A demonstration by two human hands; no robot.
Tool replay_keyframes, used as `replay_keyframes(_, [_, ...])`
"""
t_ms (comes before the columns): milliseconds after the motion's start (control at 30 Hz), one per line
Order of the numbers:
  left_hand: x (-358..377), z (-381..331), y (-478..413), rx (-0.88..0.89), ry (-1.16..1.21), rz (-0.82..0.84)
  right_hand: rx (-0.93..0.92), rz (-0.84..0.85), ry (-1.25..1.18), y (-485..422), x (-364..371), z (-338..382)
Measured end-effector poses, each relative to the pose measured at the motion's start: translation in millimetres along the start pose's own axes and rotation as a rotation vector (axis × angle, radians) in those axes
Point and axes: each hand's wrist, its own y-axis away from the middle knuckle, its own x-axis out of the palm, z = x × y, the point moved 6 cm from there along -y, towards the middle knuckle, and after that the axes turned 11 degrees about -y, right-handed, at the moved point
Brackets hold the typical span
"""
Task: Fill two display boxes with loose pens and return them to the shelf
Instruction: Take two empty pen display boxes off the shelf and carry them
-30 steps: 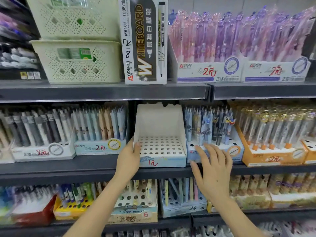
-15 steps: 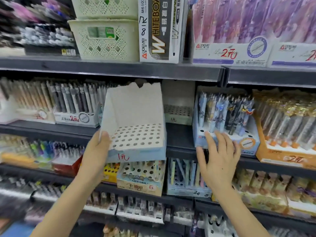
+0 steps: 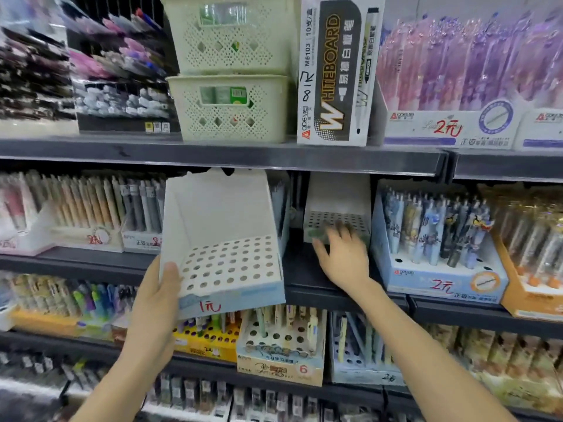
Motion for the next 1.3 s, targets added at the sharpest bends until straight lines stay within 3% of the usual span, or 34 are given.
replay_keyframes(133, [-6,-2,-13,0.018,-0.049,0.0,0.208,0.187,0.169,-29,23,-27])
replay_keyframes(267, [-15,1,-35,0.057,-0.078,0.055,0.238,0.21,0.28,-23,21,-16])
replay_keyframes(500, [-12,11,-55,0.127,-0.109,0.162,0.035,0.014,0.354,55,-15,40])
replay_keyframes(633, [-11,19,-60,0.13,-0.089,0.214,-0.032,-0.236,0.24,113,-44,68])
replay_keyframes(733, [-14,20,-62,0.11,-0.061,0.224,0.215,-0.531,0.098,138,-69,61])
replay_keyframes(800, [-14,19,-61,0.095,-0.059,0.242,0.426,-0.621,0.012,142,-71,49])
replay_keyframes(933, [-11,14,-54,0.053,-0.036,0.258,0.733,-0.565,-0.137,141,-54,34])
replay_keyframes(1000, [-7,12,-51,0.053,-0.042,0.273,0.851,-0.534,-0.418,142,-40,27])
replay_keyframes(1167, [-1,15,-43,0.091,-0.064,0.329,0.886,-0.531,-1.19,151,-20,31])
replay_keyframes(1300, [-1,9,-27,0.134,-0.109,0.337,0.824,-0.662,-1.376,171,-26,34])
